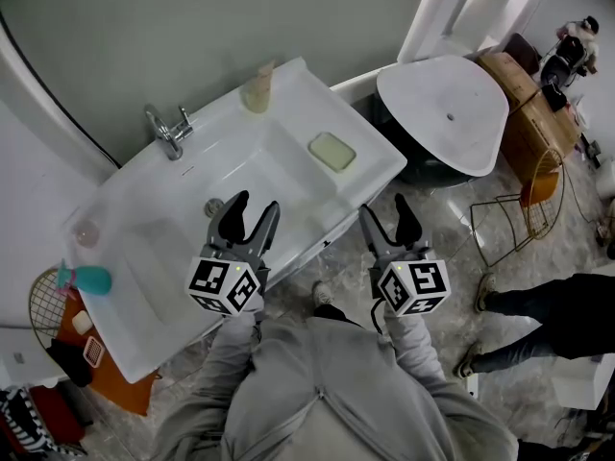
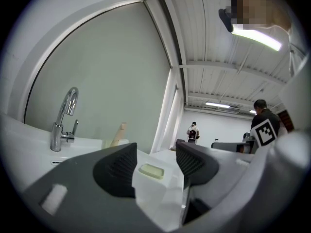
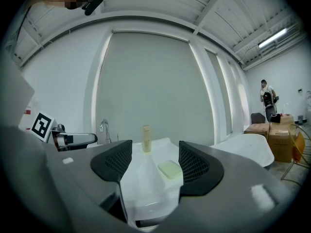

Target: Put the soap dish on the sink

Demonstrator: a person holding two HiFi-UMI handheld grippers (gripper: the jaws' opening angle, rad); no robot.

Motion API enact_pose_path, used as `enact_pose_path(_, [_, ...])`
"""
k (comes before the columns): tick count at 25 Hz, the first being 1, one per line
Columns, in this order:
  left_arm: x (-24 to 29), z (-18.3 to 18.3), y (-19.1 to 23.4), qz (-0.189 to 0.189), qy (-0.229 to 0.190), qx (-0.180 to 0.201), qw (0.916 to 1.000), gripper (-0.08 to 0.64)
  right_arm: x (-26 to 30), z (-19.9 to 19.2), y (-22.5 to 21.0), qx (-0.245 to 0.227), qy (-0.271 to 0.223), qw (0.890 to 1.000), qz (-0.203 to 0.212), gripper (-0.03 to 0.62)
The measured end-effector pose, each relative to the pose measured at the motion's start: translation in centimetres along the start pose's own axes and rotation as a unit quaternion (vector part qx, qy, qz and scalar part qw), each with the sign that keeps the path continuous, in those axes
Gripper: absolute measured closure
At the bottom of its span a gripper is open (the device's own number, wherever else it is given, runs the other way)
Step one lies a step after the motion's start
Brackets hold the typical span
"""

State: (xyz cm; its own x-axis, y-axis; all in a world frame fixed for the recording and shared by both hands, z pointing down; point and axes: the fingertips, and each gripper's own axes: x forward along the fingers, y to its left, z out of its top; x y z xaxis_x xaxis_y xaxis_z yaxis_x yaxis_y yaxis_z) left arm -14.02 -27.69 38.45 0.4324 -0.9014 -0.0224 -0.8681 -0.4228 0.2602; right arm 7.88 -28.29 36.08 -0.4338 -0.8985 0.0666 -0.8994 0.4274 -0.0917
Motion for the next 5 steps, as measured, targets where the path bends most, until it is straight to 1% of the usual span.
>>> enact_pose_path(5, [0.39, -0.16, -0.06, -0.001, 0.003, 0.005, 1.0000, 0.287, 0.20, -0.23, -0.33, 0.000, 0.002, 1.000, -0.003, 0.290])
